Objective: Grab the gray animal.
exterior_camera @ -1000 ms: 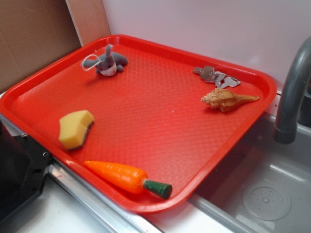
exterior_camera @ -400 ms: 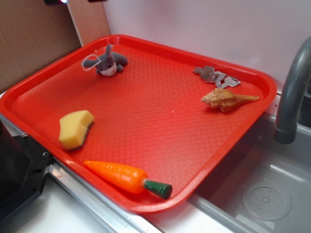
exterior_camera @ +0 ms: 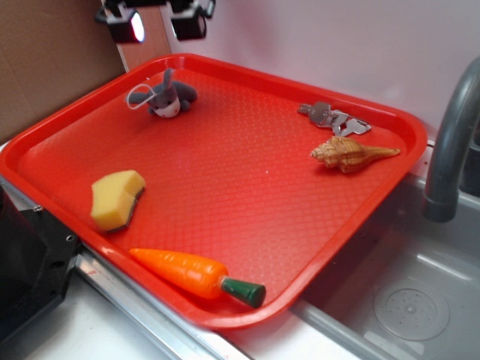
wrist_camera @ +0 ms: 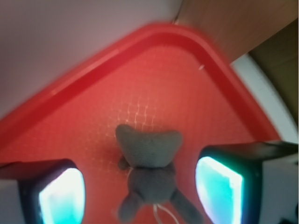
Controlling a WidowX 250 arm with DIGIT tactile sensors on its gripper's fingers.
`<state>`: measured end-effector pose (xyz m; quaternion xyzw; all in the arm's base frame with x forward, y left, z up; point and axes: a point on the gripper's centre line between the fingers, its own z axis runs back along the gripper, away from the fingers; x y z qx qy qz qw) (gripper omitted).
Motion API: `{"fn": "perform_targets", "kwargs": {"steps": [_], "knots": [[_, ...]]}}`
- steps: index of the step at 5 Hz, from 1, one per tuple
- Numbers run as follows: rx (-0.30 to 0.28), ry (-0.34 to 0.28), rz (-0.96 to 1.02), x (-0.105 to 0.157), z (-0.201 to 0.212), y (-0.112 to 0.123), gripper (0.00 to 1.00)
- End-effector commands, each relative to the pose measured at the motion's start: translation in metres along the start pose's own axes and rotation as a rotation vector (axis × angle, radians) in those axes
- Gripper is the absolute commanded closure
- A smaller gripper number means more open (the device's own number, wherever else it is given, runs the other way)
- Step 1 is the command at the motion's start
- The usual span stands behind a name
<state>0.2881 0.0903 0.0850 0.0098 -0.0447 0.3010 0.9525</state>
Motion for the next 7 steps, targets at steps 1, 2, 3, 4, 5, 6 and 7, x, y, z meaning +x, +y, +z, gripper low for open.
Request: {"fn": "perform_targets", "kwargs": {"steps": [1, 2, 3, 4, 5, 6, 7], "knots": [[0.003, 0.007, -0.124, -0.009, -0.027, -0.006, 0.0], [0.024, 0.028, -0.132, -0.009, -0.04, -0.007, 0.0], [0.054, 0.042, -0.108, -0.007, -0.048, 0.001, 0.0], [0.07, 0.042, -0.091, -0.005, -0.05, 0.009, 0.0], [0.079, 0.038, -0.085, -0.007, -0.05, 0.017, 0.0], [0.119, 0.036, -0.087, -0.016, -0.055, 0.03, 0.0], [0.154, 0.032, -0.079, -0.025, -0.058, 0.05, 0.0]]}}
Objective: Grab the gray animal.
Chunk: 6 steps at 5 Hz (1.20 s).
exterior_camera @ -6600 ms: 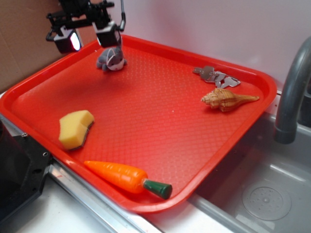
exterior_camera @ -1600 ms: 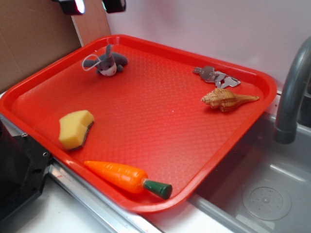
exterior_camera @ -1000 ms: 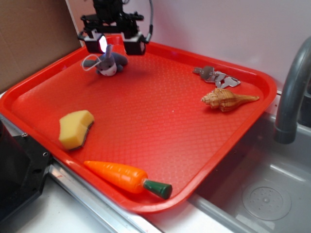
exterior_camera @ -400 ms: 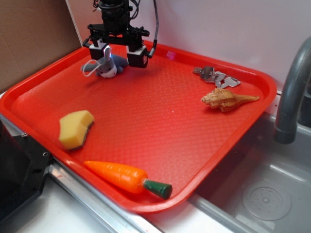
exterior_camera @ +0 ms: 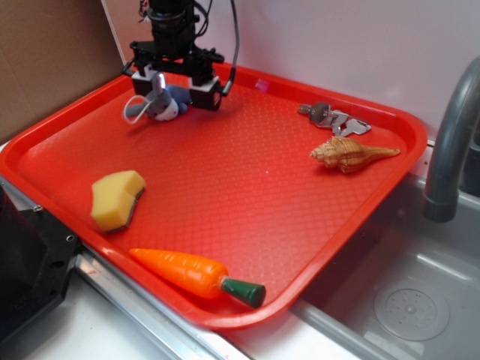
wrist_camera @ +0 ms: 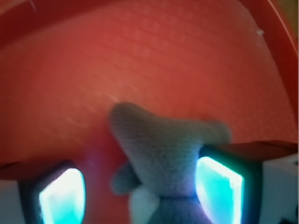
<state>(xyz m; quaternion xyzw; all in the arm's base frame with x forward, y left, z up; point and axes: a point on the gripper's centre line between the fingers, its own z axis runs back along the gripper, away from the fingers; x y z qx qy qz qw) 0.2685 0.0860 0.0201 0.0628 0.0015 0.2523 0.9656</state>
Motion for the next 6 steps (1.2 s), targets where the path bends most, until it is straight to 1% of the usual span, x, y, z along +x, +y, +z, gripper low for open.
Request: {"fn": "perform_targets", "kwargs": {"steps": [1, 2, 3, 6], "knots": [[0.035, -0.018, 0.04, -0.0075, -0.0005, 0.0466, 0.0], [0.041, -0.024, 0.048, -0.0068, -0.0016, 0.043, 0.63], [0.041, -0.026, 0.055, -0.0061, -0.0019, 0.0407, 1.0], [0.059, -0.032, 0.05, -0.0087, -0.0006, 0.0421, 1.0]]}}
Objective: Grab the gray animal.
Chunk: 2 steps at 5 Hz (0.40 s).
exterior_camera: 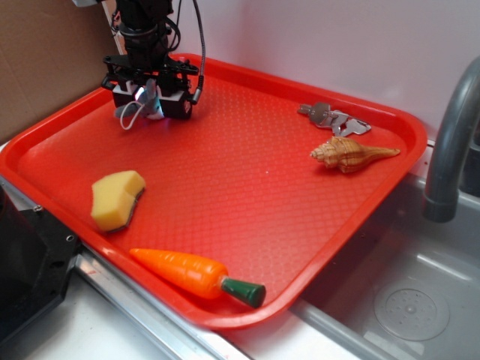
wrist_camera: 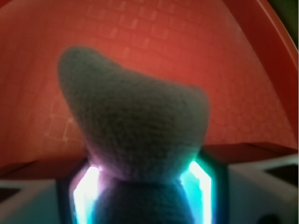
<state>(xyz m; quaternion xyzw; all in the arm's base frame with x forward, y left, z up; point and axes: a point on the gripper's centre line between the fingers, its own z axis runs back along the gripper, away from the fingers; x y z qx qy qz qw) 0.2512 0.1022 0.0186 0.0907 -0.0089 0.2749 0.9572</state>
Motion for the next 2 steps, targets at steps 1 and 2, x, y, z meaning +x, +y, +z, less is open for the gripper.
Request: {"fn": "perform_targets", "kwargs": {"steps": [1, 2], "knots": [[-0.023, 0.021, -0.065, -0.005, 0.023, 0.011, 1.0], [-0.106, -0.01, -0.237, -0.031, 0.08, -0.017, 1.0]]}}
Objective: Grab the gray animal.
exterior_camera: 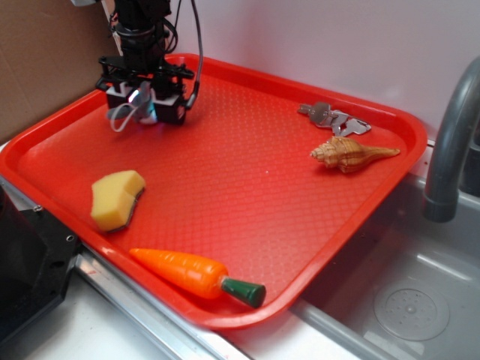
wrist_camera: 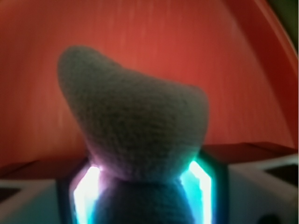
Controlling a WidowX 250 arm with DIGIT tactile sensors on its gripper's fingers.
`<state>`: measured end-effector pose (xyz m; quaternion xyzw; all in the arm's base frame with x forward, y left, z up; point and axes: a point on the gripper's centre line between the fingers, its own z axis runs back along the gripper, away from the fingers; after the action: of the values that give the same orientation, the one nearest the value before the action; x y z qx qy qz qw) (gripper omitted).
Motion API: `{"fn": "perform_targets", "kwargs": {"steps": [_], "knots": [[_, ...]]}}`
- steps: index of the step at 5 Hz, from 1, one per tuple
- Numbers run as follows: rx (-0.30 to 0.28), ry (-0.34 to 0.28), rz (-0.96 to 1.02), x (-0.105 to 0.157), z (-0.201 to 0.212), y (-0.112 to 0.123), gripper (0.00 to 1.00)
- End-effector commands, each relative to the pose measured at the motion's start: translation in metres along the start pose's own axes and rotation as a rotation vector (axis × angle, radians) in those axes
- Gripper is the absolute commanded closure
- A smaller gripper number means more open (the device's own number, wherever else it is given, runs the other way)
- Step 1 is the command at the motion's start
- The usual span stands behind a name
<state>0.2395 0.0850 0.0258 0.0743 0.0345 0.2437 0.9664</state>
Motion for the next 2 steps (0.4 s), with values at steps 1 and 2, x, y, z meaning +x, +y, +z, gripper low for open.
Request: {"fn": "perform_targets", "kwargs": {"steps": [1, 2], "knots": [[-0.173, -0.166, -0.252, -0.046, 0.12, -0.02, 1.0], [-0.201, -0.186, -0.276, -0.06, 0.168, -0.008, 1.0]]}}
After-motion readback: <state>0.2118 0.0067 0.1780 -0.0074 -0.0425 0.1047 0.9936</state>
